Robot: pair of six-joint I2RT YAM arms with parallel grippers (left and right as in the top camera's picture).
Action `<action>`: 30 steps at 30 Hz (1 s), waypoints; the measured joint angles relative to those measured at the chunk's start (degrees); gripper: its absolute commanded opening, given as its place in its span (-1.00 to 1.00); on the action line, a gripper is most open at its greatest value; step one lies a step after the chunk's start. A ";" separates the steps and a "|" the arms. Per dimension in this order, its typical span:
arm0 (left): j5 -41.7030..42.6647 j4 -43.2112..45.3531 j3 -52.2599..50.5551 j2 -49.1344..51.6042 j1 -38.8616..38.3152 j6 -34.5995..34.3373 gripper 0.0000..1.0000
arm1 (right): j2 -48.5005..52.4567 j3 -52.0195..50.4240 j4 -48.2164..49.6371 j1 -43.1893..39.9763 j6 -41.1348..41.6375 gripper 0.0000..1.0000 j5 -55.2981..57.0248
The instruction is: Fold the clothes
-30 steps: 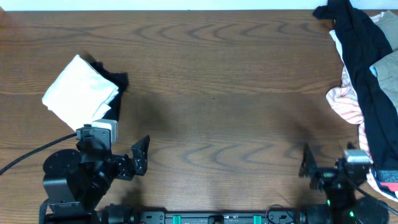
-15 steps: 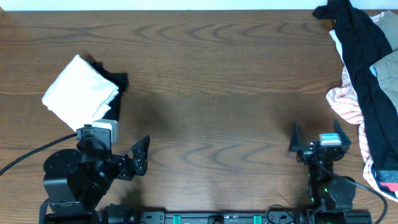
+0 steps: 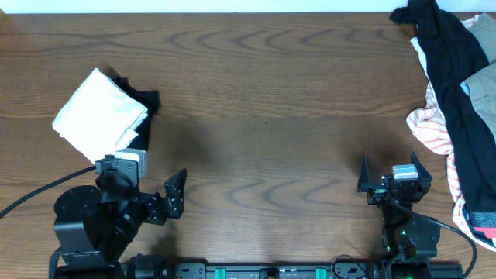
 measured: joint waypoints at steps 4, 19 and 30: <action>0.00 0.00 0.00 0.00 0.00 0.00 0.96 | 0.00 0.00 0.00 0.00 -0.09 0.98 0.00; -6.78 -1.29 -5.25 -6.19 0.00 3.45 0.96 | 0.00 0.00 0.04 0.00 -0.11 0.99 0.00; -11.61 16.37 -31.78 -24.41 -2.05 5.20 0.96 | 0.02 0.00 0.00 0.00 -0.11 0.99 0.00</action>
